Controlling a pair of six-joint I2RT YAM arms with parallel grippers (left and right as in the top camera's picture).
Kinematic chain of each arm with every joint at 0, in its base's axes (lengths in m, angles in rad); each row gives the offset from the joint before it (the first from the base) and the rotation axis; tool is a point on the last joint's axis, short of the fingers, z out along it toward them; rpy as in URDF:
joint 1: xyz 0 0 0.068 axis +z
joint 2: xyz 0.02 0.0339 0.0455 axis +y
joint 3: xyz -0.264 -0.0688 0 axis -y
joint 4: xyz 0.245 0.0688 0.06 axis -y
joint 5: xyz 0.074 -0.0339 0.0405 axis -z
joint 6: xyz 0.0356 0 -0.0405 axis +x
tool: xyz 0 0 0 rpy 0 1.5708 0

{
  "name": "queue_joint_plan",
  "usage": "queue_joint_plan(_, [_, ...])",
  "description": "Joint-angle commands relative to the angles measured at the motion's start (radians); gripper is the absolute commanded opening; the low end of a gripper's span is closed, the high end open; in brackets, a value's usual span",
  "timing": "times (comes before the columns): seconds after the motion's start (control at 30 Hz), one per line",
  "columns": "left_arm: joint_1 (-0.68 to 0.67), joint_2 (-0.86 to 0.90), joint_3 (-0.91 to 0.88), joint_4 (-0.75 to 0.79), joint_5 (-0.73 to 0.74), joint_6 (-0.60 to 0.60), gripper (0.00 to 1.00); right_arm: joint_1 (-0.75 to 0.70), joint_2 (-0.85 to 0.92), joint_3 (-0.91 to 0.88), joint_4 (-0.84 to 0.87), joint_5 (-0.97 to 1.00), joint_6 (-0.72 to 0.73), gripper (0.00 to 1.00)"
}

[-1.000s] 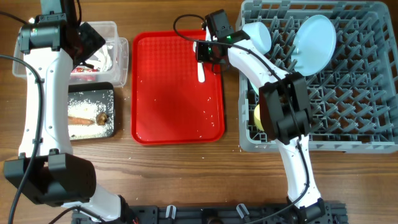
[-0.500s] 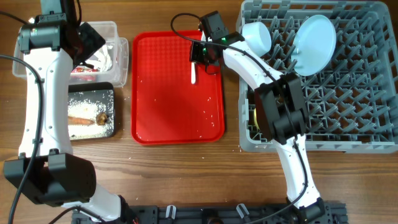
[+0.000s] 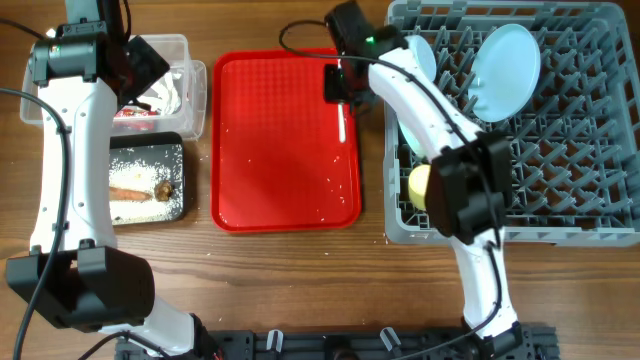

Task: Sort waste into correct bins and load items into the dishwasher rack
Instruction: 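Carry the spoon with the right gripper and stand it in the rack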

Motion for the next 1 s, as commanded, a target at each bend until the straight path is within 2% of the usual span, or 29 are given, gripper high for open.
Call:
queue_joint_plan(0.0, [0.002,0.003,0.017,0.000,-0.013,-0.010,1.00,0.001,-0.160,0.029,-0.051,0.021,-0.067,0.04])
queue_joint_plan(0.1, [0.002,0.003,0.017,0.000,-0.013,-0.010,1.00,-0.019,-0.282,0.029,-0.169,0.046,-0.088,0.04])
queue_joint_plan(0.17, [0.002,0.003,0.017,0.000,-0.013,-0.010,1.00,-0.115,-0.420,0.029,-0.339,0.132,-0.096,0.04])
queue_joint_plan(0.27, [0.002,0.003,0.017,0.000,-0.013,-0.010,1.00,-0.247,-0.452,0.015,-0.425,0.164,-0.294,0.04])
queue_joint_plan(0.4, [0.002,0.003,0.017,0.000,-0.013,-0.010,1.00,-0.361,-0.450,-0.140,-0.343,0.173,-0.370,0.04])
queue_joint_plan(0.6, [0.002,0.003,0.017,0.000,-0.013,-0.010,1.00,-0.446,-0.449,-0.431,-0.115,0.089,-0.371,0.04])
queue_joint_plan(0.73, [0.002,0.003,0.017,0.000,-0.013,-0.010,1.00,-0.447,-0.448,-0.491,-0.060,0.065,-0.371,0.06])
queue_joint_plan(0.77, [0.002,0.003,0.017,0.000,-0.013,-0.010,1.00,-0.447,-0.448,-0.492,-0.058,0.054,-0.372,0.10])
queue_joint_plan(0.83, [0.002,0.003,0.017,0.000,-0.013,-0.010,1.00,-0.447,-0.449,-0.491,-0.051,0.049,-0.375,0.33])
queue_joint_plan(0.87, [0.002,0.003,0.017,0.000,-0.013,-0.010,1.00,-0.447,-0.449,-0.489,-0.057,0.049,-0.375,0.38])
queue_joint_plan(0.97, [0.002,0.003,0.017,0.000,-0.013,-0.010,1.00,-0.446,-0.452,-0.452,-0.120,0.039,-0.371,0.41])
